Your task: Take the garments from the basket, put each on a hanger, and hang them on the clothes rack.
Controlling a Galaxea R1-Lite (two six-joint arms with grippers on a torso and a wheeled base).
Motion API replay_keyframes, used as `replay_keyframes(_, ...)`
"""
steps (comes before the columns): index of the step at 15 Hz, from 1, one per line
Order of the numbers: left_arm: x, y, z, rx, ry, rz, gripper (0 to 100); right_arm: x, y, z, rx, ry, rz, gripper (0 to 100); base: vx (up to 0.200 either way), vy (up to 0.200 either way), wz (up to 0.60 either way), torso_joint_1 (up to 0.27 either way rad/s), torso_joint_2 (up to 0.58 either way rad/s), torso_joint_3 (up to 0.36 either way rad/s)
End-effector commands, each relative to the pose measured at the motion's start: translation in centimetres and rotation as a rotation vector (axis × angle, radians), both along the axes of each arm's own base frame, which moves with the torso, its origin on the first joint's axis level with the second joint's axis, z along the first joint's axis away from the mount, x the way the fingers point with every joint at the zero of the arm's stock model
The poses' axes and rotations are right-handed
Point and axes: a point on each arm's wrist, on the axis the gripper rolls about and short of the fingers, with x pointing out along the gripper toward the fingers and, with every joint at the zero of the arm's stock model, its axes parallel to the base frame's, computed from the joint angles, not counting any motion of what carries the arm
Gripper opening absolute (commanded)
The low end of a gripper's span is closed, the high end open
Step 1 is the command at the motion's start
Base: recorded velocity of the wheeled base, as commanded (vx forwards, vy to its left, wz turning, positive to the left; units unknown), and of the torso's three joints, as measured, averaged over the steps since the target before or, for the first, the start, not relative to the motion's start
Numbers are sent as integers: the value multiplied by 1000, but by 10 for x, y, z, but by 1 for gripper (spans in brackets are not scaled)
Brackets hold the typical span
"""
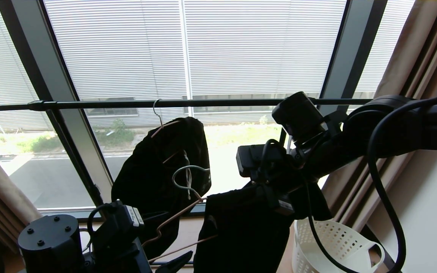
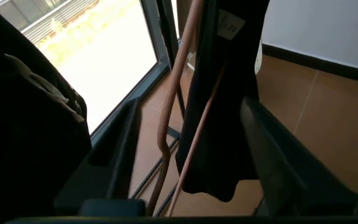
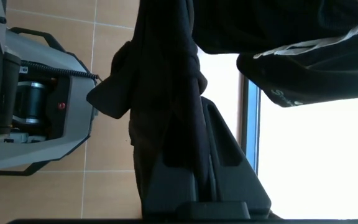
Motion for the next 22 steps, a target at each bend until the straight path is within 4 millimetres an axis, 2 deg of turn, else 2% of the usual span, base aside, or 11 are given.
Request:
replay_keyframes(1, -1, 1, 0, -19, 21, 8, 100, -2, -2, 0, 0, 2, 1, 0, 0, 0, 0, 0, 0, 0)
replay_keyframes(5, -5, 5, 17, -71, -36, 21, 100, -5, -18, 8, 9, -7, -32, 0, 0, 0, 0, 0, 0, 0)
replay_keyframes(7, -8, 11, 28, -128, -50, 49, 100, -6, -26, 13, 16, -16, -51, 0, 0, 0, 0, 0, 0, 0)
replay_keyframes(8, -8, 17, 39, -212, -37, 86, 100, -1, -36, 13, 19, -13, -84, 0, 0, 0, 0, 0, 0, 0)
replay_keyframes(10, -1, 21, 45, -274, -20, 125, 100, 3, -42, 11, 17, -7, -105, 0, 0, 0, 0, 0, 0, 0)
replay_keyframes(11, 11, 31, 50, -357, 25, 138, 100, 3, -47, 9, 26, 8, -106, 0, 0, 0, 0, 0, 0, 0)
replay_keyframes(12, 11, 32, 51, -361, 28, 137, 100, 3, -47, 8, 27, 10, -105, 0, 0, 0, 0, 0, 0, 0)
replay_keyframes(13, 21, 43, 51, -426, 99, 123, 100, 0, -51, 11, 46, 15, -96, 0, 0, 0, 0, 0, 0, 0)
replay_keyframes(16, 51, 61, 31, -432, 185, 191, 100, -5, -53, 20, 107, 25, -58, 0, 0, 0, 0, 0, 0, 0)
replay_keyframes(20, 71, 69, 11, -421, 243, 247, 100, -12, -60, 31, 169, 34, -40, 0, 0, 0, 0, 0, 0, 0)
replay_keyframes(22, 73, 69, 7, -416, 255, 252, 100, -19, -65, 40, 210, 35, -22, 0, 0, 0, 0, 0, 0, 0)
